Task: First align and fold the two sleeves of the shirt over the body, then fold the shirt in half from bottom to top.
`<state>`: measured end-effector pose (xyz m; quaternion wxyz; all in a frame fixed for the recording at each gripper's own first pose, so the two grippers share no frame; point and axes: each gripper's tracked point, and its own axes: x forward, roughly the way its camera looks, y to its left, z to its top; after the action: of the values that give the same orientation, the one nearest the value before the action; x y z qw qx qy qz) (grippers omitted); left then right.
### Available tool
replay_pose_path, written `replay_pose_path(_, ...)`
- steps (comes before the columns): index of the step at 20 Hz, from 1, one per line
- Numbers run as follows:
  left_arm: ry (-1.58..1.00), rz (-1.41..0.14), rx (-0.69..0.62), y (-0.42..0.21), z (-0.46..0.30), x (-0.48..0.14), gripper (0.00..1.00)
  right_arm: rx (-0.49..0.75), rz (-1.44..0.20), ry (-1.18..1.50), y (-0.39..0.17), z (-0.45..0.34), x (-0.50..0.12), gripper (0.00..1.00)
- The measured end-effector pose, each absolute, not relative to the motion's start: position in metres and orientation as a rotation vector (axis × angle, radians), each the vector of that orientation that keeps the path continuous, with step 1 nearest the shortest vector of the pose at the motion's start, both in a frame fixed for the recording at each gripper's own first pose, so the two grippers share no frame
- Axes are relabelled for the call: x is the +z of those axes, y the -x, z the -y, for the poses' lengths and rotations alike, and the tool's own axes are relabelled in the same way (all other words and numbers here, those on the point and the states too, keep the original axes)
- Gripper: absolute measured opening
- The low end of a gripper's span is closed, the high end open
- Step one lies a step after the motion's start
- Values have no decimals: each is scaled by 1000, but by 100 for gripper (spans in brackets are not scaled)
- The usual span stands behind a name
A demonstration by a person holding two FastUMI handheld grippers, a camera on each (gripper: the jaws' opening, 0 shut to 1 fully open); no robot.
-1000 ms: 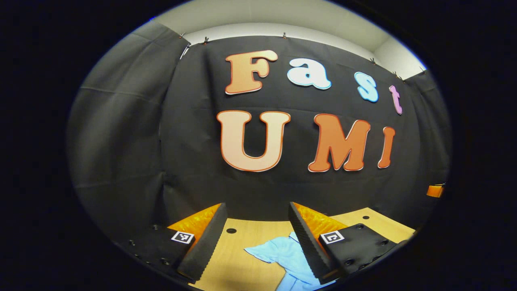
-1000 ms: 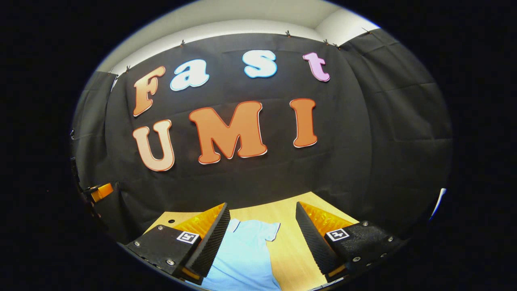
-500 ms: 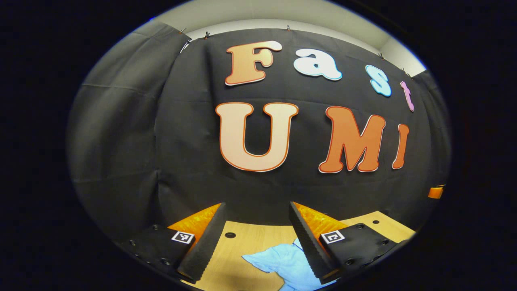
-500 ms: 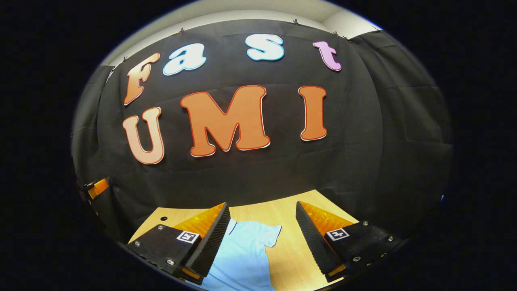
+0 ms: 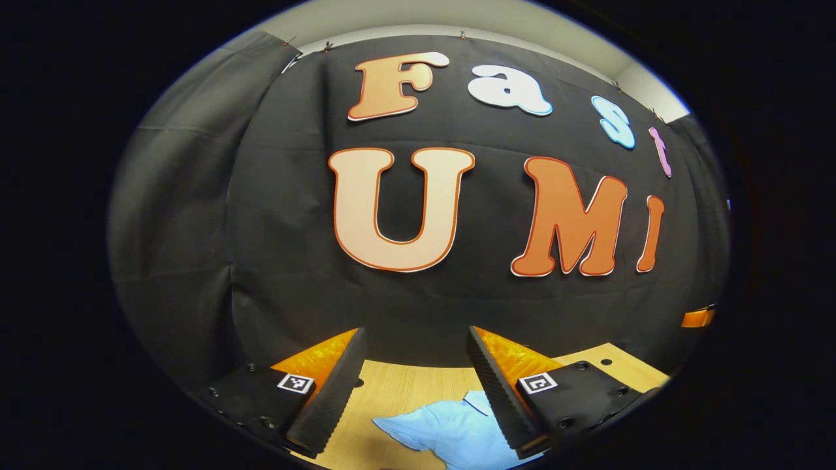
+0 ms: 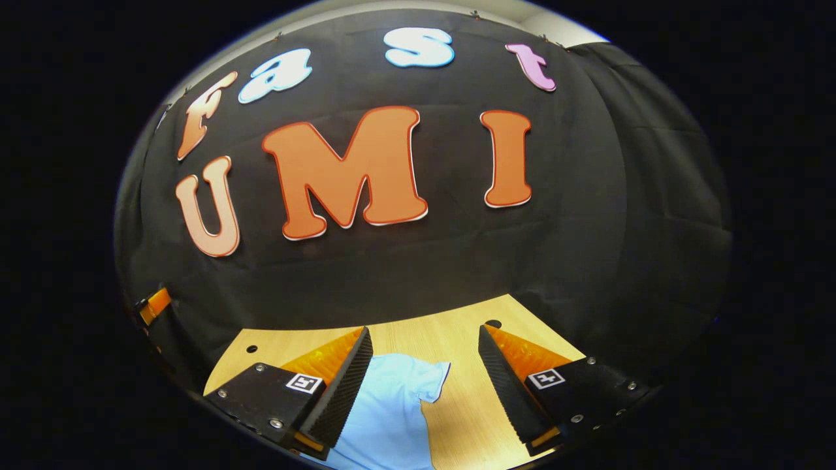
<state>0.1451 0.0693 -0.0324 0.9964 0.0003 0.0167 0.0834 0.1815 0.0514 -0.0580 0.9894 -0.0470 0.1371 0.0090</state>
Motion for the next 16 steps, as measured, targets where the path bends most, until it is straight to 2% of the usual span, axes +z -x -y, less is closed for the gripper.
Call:
replay_pose_path(3, -7, -27, 171, -156, -86, -29, 98, 10, -388, 116, -214, -62, -88, 98)
replay_pose_path(7, 11, -31, 172, -160, -105, -34, 98, 18, -653, 26, -252, -70, -154, 99)
replay_pose_path(13, 36, -94, 256, -151, -164, -64, 98, -164, -997, 79, -300, -36, -298, 99)
replay_pose_path(16, 48, -130, 307, -146, -192, -79, 98, -226, -1128, 101, -306, -17, -345, 100)
